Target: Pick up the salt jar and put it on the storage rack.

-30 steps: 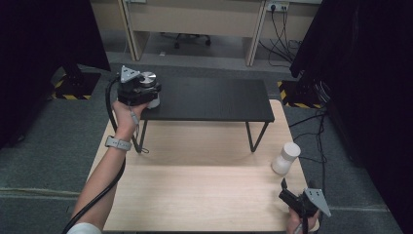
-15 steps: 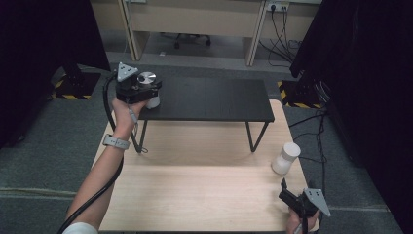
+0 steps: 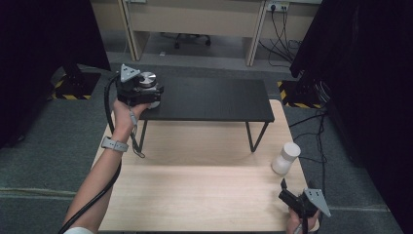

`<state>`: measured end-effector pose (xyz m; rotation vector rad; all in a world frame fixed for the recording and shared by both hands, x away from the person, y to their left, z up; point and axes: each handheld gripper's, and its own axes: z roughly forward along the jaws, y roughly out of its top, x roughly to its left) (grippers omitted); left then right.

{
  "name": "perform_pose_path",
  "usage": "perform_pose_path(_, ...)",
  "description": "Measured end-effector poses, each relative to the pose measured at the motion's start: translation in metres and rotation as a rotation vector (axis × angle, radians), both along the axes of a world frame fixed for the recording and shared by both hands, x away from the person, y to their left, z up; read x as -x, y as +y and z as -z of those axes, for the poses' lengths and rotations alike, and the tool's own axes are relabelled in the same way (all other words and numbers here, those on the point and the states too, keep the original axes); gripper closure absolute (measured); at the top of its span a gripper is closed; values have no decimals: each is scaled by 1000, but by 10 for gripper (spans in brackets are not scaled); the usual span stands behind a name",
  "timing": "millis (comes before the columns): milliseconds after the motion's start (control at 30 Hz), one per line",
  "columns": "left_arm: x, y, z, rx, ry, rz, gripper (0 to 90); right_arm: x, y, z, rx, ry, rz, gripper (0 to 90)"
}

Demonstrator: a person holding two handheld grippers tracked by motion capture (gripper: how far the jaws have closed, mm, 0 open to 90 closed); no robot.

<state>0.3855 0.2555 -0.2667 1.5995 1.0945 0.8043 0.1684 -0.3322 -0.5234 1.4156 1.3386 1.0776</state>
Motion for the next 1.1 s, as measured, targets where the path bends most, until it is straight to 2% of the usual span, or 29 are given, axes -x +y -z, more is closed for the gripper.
perform_pose_path(300,11,5,1,2,-6,-2,1,0,0,-1,1,4,-3,2)
perform_pose_path(467,21,8,1,43,-6,-6,1,0,0,-1,4,5,-6,2)
perform_pose_path(700,38,11,7,40,1,-14,1,0,-1,-1,6,5,-16,2)
perform_pose_path(967,65,18,18,49,14,-30,0,2,-2,2,6,-10,-20,2)
perform_pose_path(1067,71,19,20,43,15,-33,1,2,-3,2,5,-12,-22,2)
perform_pose_path(1100,77,20,22,40,18,-35,1,2,-3,2,6,-12,-25,2)
